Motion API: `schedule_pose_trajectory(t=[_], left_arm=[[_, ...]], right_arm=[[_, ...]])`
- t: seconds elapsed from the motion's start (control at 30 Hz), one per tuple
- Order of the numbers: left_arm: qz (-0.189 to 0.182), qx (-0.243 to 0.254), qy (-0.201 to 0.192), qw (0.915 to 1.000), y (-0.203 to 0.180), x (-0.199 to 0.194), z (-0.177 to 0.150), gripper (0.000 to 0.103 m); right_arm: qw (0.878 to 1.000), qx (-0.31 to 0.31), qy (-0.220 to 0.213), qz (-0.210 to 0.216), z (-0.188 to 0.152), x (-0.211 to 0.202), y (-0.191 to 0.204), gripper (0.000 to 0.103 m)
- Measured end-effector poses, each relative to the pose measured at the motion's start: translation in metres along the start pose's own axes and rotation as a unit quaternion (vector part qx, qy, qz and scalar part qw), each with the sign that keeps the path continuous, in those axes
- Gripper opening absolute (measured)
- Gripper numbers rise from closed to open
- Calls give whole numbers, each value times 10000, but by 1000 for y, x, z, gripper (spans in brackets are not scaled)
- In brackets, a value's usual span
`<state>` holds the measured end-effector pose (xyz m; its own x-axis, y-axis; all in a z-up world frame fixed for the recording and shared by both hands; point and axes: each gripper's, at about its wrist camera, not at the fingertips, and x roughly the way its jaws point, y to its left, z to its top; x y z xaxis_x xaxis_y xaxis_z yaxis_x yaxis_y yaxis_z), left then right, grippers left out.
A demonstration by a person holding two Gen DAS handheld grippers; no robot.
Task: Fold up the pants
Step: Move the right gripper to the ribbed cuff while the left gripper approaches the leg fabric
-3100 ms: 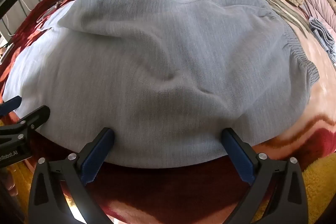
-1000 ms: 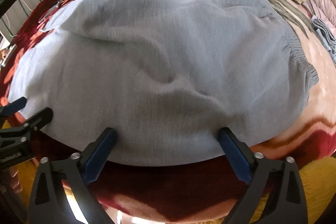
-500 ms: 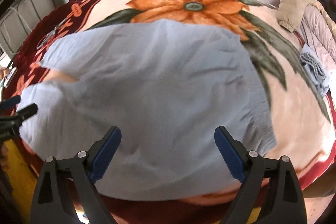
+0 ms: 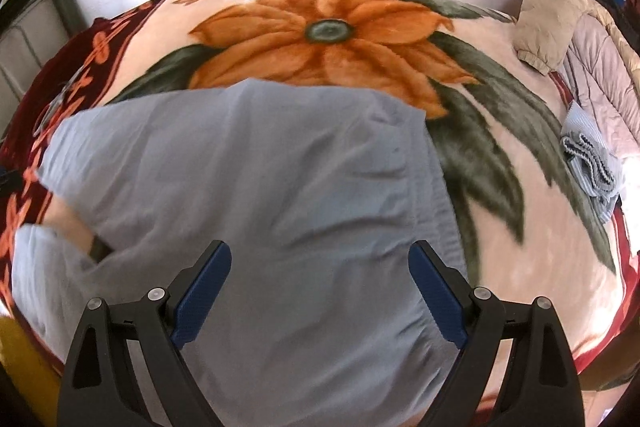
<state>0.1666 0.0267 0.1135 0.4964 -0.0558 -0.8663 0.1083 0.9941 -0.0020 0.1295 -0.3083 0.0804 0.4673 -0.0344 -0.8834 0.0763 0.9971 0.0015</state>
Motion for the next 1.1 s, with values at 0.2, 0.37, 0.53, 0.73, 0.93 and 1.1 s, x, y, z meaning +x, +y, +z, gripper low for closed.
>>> schedule_pose_trajectory(t=[0.2,0.37,0.53,0.73,0.93,1.1], left_arm=[[280,309,176,9990,-9,30,29,103],[313,459,397,9977,-14,66,55,103],[75,471,796,9957,-21,102,86,103],[-20,513,860,9950,-27,132,115,103],[-132,611,996,9931,-29,153,125,103],[-215,1136,1322,9845,-34,177,120,103]], right_arm=[[9995,205,168,-167,27,24,-28,92],[9990,212,275,-291,44,44,-43,92],[9985,-18,315,-436,64,64,-51,92],[9971,-284,398,-579,83,87,-55,92],[9973,-196,574,-410,90,106,-63,92],[9969,45,762,-180,95,126,-72,92]])
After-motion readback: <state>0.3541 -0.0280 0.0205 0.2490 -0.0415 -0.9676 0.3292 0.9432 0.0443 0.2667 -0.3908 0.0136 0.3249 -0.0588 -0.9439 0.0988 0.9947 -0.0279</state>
